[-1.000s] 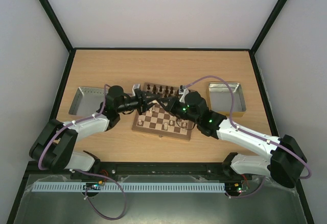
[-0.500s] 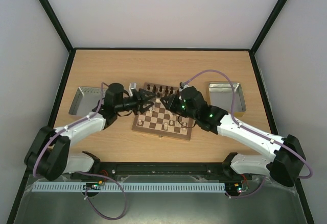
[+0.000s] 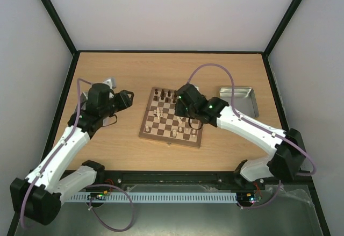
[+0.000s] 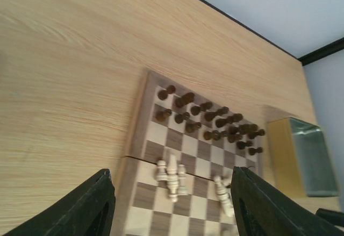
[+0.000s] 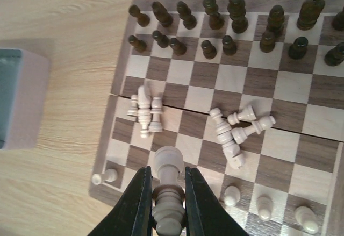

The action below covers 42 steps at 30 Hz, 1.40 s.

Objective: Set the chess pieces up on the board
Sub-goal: Place the chess piece on the chessboard.

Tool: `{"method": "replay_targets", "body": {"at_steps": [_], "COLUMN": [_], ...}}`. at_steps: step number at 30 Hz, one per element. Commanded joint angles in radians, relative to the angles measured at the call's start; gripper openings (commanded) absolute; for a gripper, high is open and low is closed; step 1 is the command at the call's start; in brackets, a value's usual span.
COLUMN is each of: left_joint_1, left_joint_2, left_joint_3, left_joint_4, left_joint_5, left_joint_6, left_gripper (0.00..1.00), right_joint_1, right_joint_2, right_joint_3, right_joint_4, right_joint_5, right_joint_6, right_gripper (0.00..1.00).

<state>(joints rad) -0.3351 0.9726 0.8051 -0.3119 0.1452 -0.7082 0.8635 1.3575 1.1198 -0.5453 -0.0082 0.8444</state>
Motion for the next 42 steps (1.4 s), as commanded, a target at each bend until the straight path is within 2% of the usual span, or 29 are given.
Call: {"method": "replay_targets", "body": {"at_steps": [1,8,22,35,42], "left_joint_1": [0.001,0.002,0.001,0.002,0.002], "left_joint_2": [-0.078,-0.156,-0.183,-0.180,-0.173], "left_joint_3": [-0.004,-0.056,-0.067,-0.078,-0.080], "left_joint_4": [-0.105,-0.105,-0.125,-0.116,-0.117], "left_joint_5": [-0.144,-0.195,-0.217,-0.187,-0.182], "left_joint_6": [0.208,0.268,0.274,0.282,0.283], "left_gripper": [0.61,0.62,0.62,0.62,0.62], "right_joint_1": [0.008,0.049,0.172,0.196,0.196], "right_joint_2": [0.069,0.167,0.385,0.463,0.502], "right_joint_3": [0.093,0.177,0.282,0.290,0.310], "right_joint_4": [-0.137,-0.197,-0.307,-0.339,-0.344], "right_joint_5": [0.062,0.068,0.043,-0.037,-0.015], "right_joint_6": [-0.057,-0.081,-0.146,-0.243,-0.260], "right_gripper": [0.02,0.02,0.02,0.03,0.06]}}
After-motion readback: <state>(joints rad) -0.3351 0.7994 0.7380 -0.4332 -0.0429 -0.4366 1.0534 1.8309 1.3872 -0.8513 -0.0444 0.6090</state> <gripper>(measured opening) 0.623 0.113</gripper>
